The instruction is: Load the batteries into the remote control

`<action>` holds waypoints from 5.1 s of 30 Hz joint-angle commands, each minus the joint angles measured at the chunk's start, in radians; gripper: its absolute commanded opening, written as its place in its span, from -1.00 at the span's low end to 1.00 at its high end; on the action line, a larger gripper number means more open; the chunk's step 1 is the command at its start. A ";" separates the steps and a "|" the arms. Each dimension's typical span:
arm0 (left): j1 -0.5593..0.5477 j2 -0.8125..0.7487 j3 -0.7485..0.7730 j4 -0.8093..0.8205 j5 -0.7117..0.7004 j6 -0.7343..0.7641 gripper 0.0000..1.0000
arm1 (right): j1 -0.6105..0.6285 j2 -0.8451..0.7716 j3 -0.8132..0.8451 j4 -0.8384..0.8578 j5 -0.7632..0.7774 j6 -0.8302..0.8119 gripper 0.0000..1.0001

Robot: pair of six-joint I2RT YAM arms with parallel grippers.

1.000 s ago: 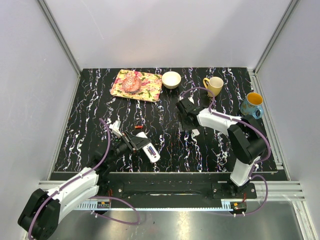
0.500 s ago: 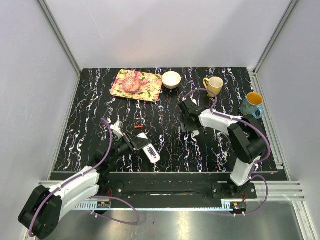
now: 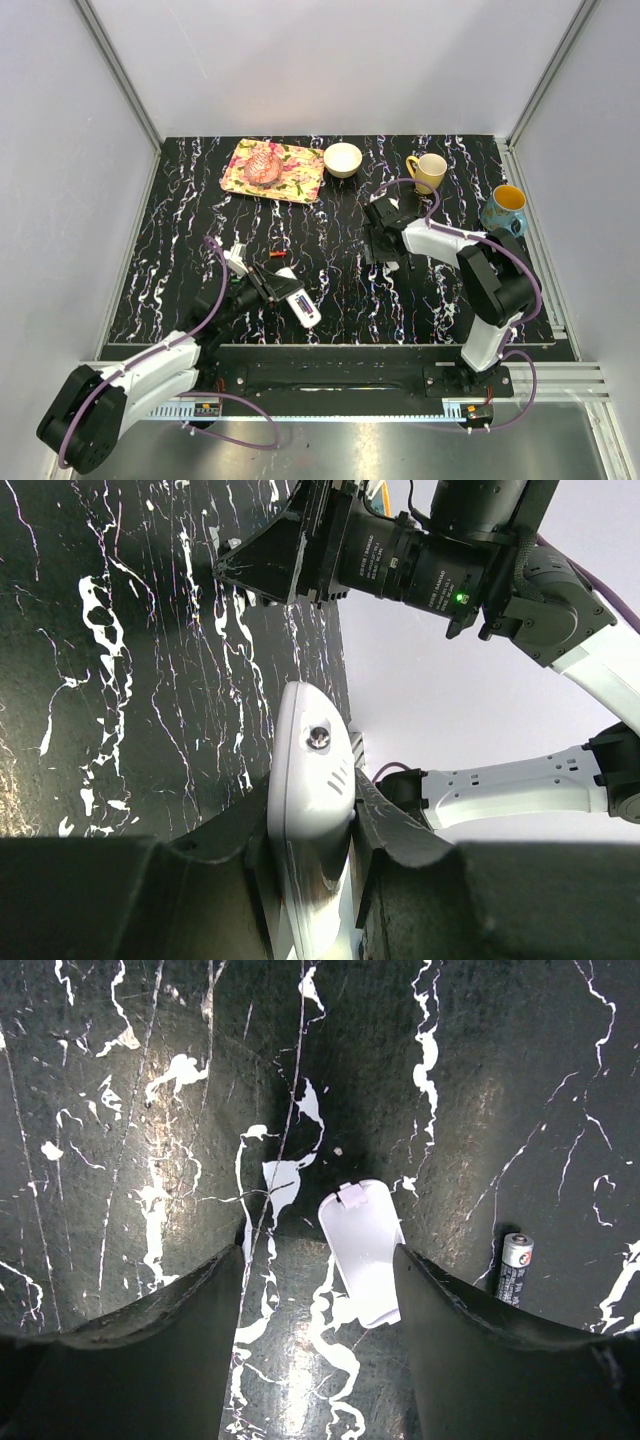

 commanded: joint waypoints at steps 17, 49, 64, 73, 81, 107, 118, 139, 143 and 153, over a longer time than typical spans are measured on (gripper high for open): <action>-0.009 0.042 0.037 0.098 -0.017 0.004 -1.00 | -0.129 -0.025 -0.101 0.097 -0.181 0.079 0.09; -0.027 0.088 0.037 0.150 -0.019 -0.003 -1.00 | -0.129 -0.125 -0.123 0.073 -0.112 0.112 0.38; -0.036 0.099 0.035 0.158 -0.021 -0.006 -1.00 | -0.129 -0.122 -0.135 0.054 -0.059 0.109 -0.11; -0.038 0.105 0.044 0.156 -0.018 -0.003 -1.00 | -0.129 -0.117 -0.135 0.036 -0.043 0.107 -0.49; -0.039 0.108 0.052 0.156 -0.013 0.000 -1.00 | -0.128 -0.120 -0.131 0.027 -0.043 0.104 -0.88; -0.041 0.105 0.060 0.148 -0.016 0.001 -1.00 | -0.128 -0.311 -0.180 0.131 -0.271 0.156 -1.00; -0.043 0.048 0.026 0.144 -0.045 -0.006 -1.00 | -0.131 -0.249 -0.385 0.724 -0.750 0.377 -1.00; -0.046 0.030 0.026 0.130 -0.068 -0.009 -1.00 | -0.220 -0.139 -0.493 0.765 -0.749 0.340 -0.29; -0.046 0.030 0.021 0.133 -0.071 -0.008 -1.00 | -0.221 -0.205 -0.464 0.642 -0.663 0.293 0.13; -0.047 0.016 0.017 0.125 -0.070 -0.008 -1.00 | -0.094 -0.311 -0.435 0.350 -0.398 0.213 -1.00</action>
